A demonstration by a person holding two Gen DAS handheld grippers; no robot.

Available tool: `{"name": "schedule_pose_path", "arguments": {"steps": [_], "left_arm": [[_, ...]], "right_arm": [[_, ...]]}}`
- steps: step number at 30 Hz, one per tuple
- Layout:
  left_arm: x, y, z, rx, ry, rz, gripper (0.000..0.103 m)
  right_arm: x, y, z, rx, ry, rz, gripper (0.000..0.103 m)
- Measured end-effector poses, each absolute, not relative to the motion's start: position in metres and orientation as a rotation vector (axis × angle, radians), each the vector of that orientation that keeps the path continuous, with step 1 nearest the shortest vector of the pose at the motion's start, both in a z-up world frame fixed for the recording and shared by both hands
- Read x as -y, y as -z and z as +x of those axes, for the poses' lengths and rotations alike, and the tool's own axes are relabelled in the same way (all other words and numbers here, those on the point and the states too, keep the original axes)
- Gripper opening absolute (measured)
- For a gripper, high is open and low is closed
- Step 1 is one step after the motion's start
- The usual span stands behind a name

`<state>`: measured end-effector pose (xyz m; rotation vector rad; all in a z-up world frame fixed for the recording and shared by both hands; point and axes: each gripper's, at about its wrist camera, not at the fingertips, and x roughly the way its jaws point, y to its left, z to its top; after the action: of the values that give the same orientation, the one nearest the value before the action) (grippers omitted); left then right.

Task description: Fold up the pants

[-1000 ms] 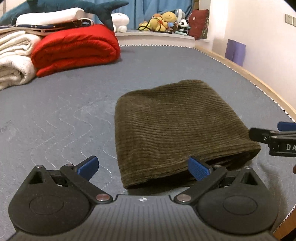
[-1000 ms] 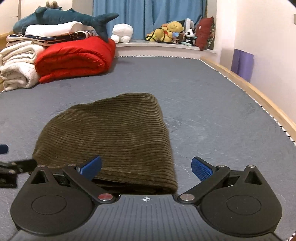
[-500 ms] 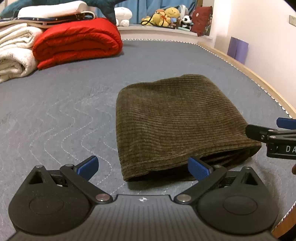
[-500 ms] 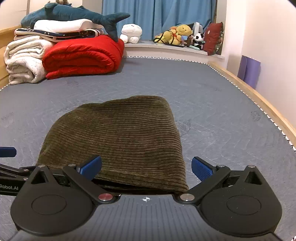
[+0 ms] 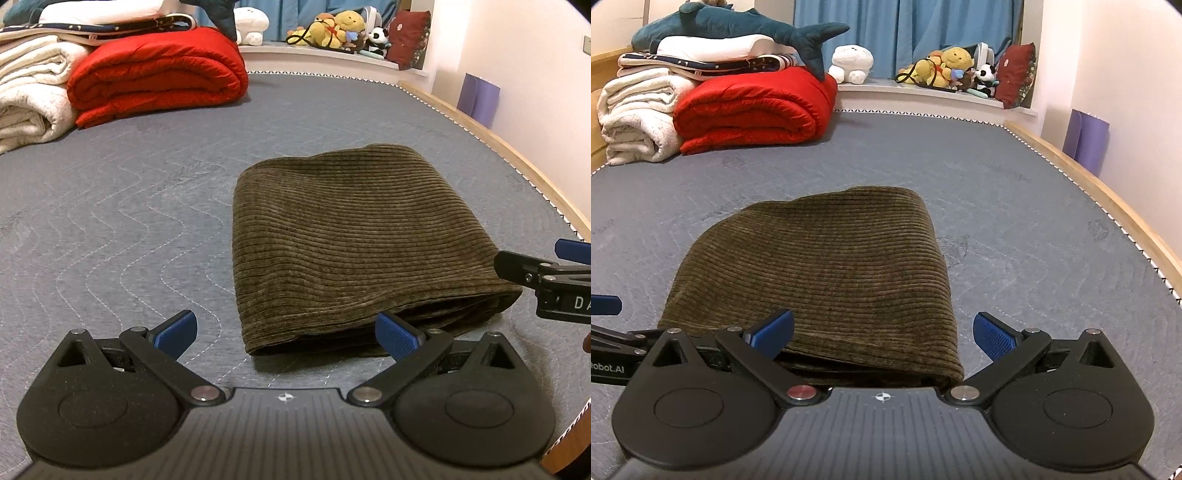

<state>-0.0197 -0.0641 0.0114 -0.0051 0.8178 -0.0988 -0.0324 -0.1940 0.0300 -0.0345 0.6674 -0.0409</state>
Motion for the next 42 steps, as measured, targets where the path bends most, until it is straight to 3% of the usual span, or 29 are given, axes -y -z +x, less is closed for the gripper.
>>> {"name": "schedule_pose_path", "arguments": {"steps": [42], "left_arm": [[0.0654,-0.0138,-0.0208,-0.815,0.105,-0.009,0.103]], "right_arm": [[0.193,-0.0313,-0.0341,-0.664,0.031,-0.043,0.102]]}}
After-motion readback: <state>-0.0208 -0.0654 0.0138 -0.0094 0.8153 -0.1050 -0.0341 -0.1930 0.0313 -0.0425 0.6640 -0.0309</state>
